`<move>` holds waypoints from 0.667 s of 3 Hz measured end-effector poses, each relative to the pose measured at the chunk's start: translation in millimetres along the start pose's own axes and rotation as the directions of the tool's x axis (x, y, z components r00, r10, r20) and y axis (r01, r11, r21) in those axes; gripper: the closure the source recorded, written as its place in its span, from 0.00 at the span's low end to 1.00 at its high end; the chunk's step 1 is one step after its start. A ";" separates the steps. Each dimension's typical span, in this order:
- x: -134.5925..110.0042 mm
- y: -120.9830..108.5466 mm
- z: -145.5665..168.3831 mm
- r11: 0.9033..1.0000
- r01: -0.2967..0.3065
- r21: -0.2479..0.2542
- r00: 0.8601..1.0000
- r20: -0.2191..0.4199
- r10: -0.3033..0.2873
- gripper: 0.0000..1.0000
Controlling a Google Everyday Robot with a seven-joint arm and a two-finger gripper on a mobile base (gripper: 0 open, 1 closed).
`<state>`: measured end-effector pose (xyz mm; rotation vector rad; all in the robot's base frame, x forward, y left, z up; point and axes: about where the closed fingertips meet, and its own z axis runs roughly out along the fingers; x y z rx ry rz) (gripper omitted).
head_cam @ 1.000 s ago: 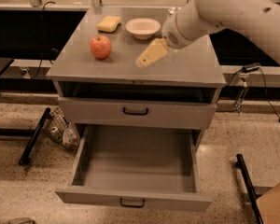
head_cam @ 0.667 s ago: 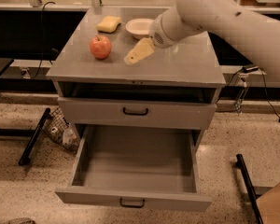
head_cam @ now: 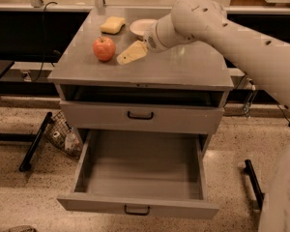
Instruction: Place apple into middle drawer
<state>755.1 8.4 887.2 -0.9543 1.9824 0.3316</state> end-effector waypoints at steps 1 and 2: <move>-7.2 0.6 17.0 1.000 -0.022 -0.018 0.999 0.037 0.023 0.00; -16.7 3.5 34.6 0.999 -0.021 -0.028 0.998 0.062 0.023 0.00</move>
Offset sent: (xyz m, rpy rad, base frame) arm 0.0376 0.0464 -0.0058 0.0870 -0.0385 0.0267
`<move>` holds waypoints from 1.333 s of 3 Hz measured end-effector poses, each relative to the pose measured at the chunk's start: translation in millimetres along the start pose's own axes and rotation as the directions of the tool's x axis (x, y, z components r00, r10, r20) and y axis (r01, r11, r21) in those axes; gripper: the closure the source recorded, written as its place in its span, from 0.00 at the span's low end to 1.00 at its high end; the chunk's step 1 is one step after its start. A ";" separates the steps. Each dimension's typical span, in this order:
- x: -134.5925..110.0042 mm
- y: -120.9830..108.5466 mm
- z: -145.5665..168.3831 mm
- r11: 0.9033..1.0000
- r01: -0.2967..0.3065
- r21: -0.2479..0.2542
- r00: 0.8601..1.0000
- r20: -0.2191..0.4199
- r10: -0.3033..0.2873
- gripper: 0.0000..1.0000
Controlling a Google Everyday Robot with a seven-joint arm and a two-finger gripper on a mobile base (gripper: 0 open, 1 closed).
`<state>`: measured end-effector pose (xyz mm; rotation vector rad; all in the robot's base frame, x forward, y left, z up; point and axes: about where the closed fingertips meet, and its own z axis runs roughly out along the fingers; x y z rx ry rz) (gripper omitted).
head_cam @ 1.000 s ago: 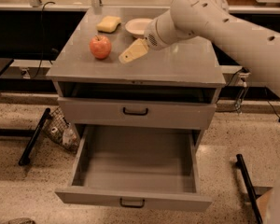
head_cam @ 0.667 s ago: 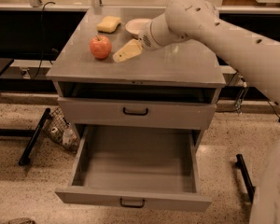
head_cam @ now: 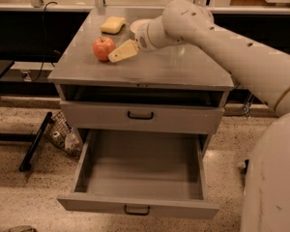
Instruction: Place apple into middle drawer
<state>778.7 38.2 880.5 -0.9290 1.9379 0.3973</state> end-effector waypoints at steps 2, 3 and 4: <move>-14.1 10.1 35.9 1.000 -0.001 -0.024 1.000 0.025 0.002 0.00; -19.8 15.5 49.8 0.999 -0.006 -0.040 0.999 0.032 0.007 0.00; -26.6 21.8 59.6 0.998 -0.003 -0.056 0.999 0.041 0.005 0.00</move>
Offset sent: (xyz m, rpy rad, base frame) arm 0.0287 0.0513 -0.0060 0.0425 -0.0140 0.0336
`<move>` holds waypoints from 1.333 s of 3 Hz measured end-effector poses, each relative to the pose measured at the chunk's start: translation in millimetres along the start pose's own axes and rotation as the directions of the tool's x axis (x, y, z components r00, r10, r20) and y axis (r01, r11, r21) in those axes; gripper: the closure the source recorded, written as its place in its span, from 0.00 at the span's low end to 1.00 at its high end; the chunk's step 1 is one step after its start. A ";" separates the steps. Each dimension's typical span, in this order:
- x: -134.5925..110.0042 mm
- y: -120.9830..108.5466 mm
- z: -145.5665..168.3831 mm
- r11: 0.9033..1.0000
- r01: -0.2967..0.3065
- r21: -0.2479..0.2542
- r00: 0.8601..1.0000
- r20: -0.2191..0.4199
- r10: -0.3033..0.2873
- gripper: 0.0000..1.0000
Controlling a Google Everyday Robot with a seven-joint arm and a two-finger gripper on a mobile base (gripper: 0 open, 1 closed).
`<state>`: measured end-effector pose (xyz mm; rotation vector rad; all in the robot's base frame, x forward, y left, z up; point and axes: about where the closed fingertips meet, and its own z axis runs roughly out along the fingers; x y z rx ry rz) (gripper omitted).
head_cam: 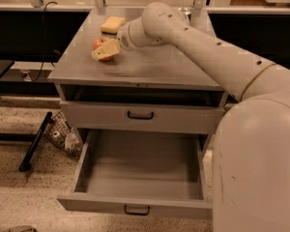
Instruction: Place apple into middle drawer
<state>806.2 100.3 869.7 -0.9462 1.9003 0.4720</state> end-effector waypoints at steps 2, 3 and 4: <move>-4.5 11.6 13.4 0.999 0.023 -0.023 1.000 -0.009 -0.023 0.41; -9.6 20.5 16.3 0.998 0.039 -0.044 0.999 0.001 -0.039 0.64; -16.6 30.0 -2.0 0.996 0.059 -0.065 0.997 0.043 -0.056 0.87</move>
Offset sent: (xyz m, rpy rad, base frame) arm -0.0001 0.0215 -0.0011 -0.0221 -0.0063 0.0425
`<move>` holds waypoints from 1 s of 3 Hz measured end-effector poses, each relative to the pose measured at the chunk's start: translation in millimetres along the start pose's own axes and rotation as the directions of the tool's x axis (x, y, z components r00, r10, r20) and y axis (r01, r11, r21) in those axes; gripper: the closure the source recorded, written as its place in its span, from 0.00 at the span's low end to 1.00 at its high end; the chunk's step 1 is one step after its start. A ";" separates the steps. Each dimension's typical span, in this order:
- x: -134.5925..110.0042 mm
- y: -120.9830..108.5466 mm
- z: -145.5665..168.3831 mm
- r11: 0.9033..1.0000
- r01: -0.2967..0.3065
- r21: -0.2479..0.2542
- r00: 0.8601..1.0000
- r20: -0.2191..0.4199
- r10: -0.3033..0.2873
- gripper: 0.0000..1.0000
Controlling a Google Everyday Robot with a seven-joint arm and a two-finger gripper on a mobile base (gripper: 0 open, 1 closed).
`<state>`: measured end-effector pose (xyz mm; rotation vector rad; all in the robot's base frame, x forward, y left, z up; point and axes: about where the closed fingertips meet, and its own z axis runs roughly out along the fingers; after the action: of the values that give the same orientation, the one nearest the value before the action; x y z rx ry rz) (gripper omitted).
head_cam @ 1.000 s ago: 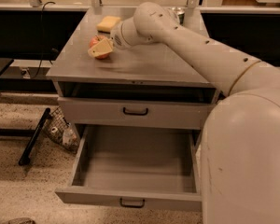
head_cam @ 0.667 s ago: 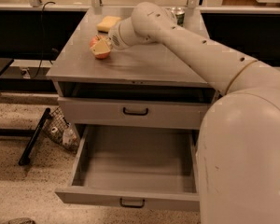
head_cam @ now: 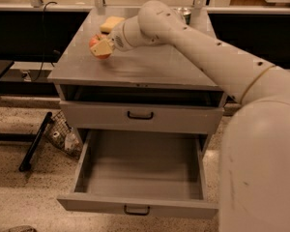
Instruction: Place apple into middle drawer
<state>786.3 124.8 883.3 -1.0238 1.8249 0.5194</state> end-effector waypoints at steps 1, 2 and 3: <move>2.2 12.3 -49.1 0.999 0.018 -0.028 0.999 0.041 -0.017 1.00; 24.8 25.0 -121.9 0.995 0.062 -0.080 0.998 0.026 -0.060 1.00; 24.5 25.3 -121.5 0.995 0.062 -0.081 0.998 0.026 -0.060 1.00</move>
Offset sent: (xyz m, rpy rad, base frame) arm -0.1575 -0.1371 0.0520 -0.0336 -0.0151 0.1977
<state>696.3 42.1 915.8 -1.1202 1.7585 0.5706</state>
